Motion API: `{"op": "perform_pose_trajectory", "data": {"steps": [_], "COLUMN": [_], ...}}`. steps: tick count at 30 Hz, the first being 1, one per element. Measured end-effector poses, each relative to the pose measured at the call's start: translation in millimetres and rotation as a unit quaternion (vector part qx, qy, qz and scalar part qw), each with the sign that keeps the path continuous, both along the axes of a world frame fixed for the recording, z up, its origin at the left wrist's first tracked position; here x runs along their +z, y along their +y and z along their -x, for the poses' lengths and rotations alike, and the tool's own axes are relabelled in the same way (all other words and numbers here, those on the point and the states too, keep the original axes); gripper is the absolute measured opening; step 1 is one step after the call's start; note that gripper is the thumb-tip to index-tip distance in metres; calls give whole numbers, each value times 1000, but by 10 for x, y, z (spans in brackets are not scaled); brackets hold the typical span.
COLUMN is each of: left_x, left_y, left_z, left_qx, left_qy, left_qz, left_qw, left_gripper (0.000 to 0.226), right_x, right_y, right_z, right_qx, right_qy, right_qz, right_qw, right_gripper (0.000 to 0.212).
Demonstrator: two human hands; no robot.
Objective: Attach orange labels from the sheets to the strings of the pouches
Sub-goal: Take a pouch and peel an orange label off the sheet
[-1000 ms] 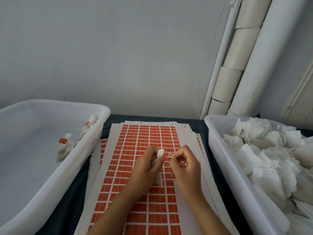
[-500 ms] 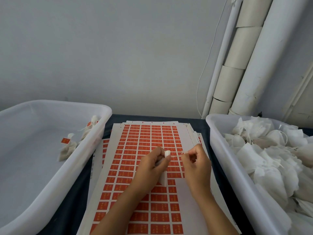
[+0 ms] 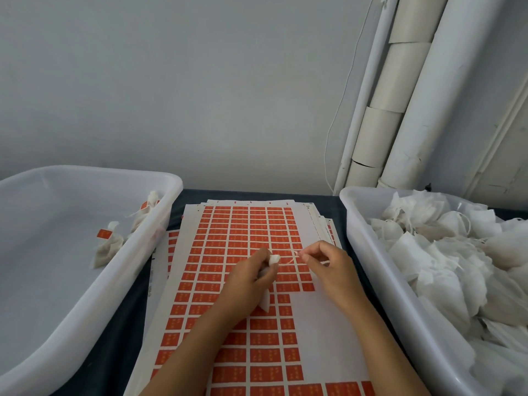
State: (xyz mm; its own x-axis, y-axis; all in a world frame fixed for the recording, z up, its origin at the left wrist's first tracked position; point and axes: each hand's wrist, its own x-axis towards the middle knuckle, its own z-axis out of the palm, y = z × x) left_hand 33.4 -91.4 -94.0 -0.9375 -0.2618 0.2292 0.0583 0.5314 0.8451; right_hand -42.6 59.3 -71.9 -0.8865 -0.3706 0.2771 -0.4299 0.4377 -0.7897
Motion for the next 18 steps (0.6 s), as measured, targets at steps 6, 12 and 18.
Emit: {"op": "perform_pose_trajectory", "data": {"steps": [6,12,18], "left_x": [4,-1,-17], "left_y": [-23,-21,-39], "left_z": [-7,-13,2], "left_qx": [-13,-21,-25], "left_qy": [-18,-23,-21], "left_qz": [-14,-27,-33], "left_qw": [1000,999,999], "left_gripper": [21,21,21], "right_x": [25,15,4], "right_y": [199,350,377], "right_z": [6,-17,20], "right_qx": [20,100,111], "right_qy": [21,-1,5], "right_qz": [-147,-187,-196], "right_qw": [989,977,974], "right_gripper": [5,18,14]}}
